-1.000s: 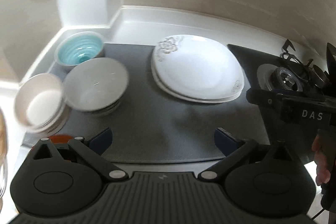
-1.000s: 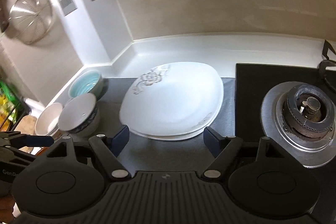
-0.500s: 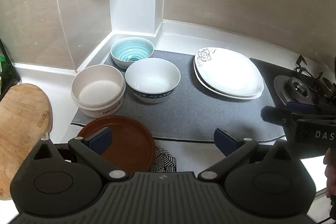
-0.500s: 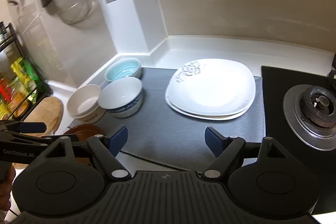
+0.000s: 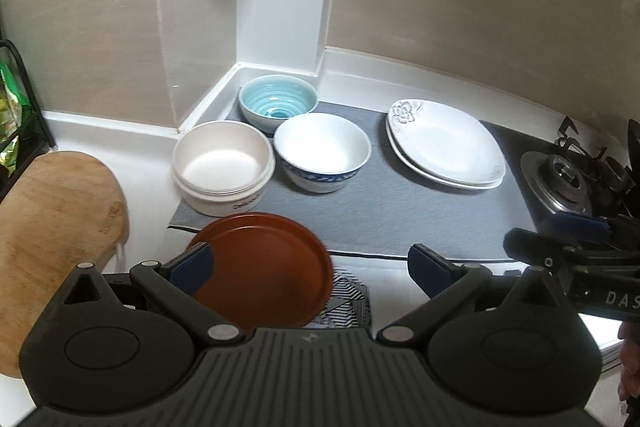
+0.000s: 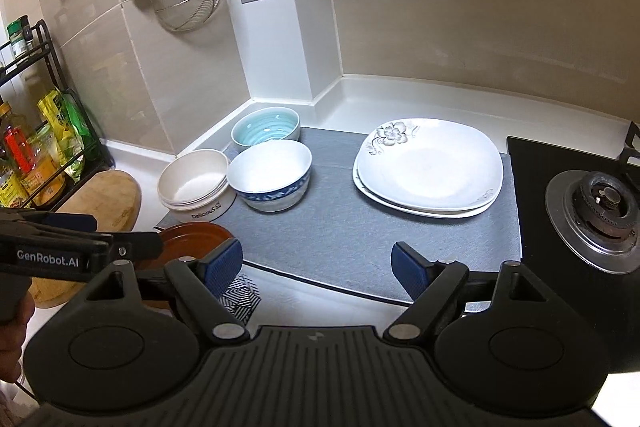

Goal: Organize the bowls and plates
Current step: 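Move the right tool to the terracotta plate and grip its rim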

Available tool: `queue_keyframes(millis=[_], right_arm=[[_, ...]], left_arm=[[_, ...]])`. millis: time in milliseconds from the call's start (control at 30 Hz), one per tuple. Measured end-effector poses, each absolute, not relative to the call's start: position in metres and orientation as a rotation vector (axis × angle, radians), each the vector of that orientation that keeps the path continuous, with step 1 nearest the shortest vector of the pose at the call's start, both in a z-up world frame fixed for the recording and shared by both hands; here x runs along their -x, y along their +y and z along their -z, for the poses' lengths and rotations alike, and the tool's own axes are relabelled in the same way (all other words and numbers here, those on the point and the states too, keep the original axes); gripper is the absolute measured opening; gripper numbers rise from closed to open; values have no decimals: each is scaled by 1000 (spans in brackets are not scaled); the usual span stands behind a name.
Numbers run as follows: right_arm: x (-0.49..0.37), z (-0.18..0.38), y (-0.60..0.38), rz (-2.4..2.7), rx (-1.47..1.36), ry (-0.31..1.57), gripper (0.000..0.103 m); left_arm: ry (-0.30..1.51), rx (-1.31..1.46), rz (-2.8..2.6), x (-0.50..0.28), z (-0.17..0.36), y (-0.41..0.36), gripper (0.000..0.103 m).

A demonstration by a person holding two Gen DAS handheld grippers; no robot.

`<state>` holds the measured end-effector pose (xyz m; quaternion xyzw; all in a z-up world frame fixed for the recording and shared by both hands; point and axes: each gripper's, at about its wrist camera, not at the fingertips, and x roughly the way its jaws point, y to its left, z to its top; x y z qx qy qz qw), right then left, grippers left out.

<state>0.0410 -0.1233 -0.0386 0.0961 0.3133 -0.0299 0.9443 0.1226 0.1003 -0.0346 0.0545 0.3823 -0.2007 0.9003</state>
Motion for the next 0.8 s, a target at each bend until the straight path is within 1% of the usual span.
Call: queue_keyframes(millis=[467,800], right_arm=[[-43,33,-82,75,-160,640,84],[-52,33,-52,61,-117,667,84]], left_arm=[[780,-126,443,-120,33,131,103],[830,-89,419,-127,41,157,103]])
